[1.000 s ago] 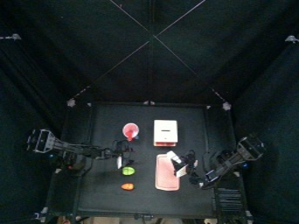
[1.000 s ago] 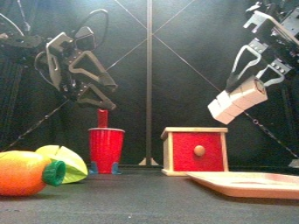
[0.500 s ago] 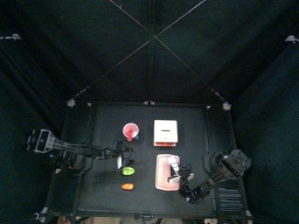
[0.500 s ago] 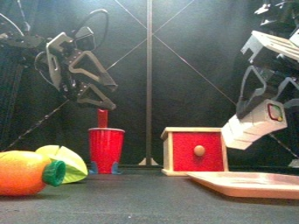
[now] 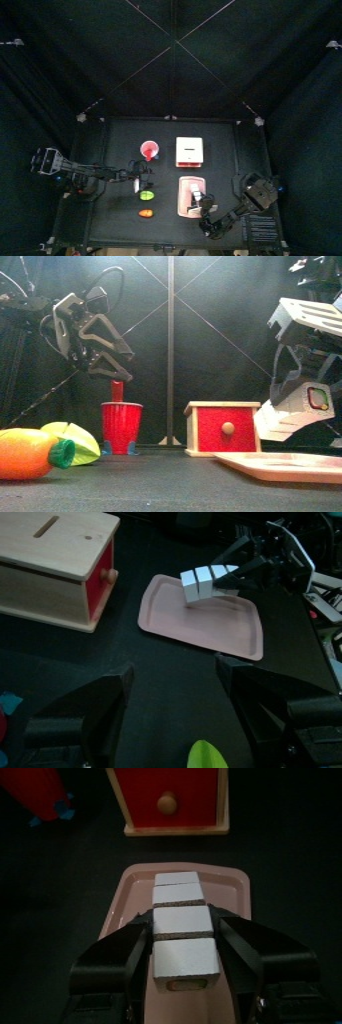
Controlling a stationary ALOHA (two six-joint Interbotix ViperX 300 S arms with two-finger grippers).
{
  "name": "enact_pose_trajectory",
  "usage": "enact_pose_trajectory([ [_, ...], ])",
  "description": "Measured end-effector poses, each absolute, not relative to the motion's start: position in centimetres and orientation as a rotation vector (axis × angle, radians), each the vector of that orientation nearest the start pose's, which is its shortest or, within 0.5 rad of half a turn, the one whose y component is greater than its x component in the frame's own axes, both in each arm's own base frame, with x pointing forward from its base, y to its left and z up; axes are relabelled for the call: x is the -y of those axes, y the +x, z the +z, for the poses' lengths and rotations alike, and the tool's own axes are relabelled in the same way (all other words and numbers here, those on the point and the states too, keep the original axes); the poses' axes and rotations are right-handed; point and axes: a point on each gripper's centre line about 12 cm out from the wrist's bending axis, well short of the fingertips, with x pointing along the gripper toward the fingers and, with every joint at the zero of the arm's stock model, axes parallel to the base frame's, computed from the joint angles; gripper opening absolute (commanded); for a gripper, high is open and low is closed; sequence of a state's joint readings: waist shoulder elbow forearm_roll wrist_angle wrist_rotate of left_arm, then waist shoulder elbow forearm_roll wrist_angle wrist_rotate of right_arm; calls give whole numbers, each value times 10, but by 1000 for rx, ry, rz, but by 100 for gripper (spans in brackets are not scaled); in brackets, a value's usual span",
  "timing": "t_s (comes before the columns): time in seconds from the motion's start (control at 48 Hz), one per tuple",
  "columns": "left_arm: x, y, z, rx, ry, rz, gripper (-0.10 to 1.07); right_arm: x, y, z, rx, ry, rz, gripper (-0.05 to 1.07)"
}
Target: Place sushi roll on plate
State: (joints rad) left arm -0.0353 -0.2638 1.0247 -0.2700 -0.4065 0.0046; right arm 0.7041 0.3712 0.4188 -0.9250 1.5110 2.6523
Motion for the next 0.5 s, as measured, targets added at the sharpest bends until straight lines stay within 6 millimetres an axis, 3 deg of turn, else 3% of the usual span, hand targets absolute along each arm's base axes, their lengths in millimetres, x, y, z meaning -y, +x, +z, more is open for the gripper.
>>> enact_pose_trajectory([
  [0.5,-2,306,183,-356,-220,118,97,-134,319,105,-289,483,-1392,62],
])
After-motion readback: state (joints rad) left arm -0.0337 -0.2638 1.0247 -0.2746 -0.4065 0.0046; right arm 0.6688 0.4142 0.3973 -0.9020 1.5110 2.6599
